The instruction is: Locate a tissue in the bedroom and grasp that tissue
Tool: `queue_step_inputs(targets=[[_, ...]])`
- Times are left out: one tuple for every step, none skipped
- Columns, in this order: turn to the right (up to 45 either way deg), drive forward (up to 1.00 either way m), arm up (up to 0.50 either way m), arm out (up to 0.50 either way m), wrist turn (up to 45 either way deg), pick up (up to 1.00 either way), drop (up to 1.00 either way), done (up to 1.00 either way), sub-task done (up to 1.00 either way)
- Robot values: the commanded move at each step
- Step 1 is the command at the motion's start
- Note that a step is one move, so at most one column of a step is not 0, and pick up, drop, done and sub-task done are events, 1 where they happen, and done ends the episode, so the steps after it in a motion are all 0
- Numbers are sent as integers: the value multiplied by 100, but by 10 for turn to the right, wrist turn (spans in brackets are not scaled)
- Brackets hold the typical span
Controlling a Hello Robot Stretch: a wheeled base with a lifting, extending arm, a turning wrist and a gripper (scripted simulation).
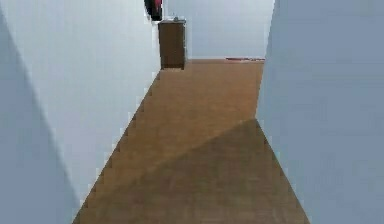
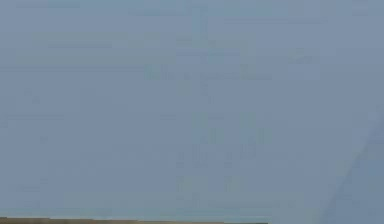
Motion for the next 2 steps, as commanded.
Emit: queue_step_inputs(targets=[[0, 100, 0, 0, 0, 0, 0, 0, 0], [0, 100, 0, 0, 0, 0, 0, 0, 0]])
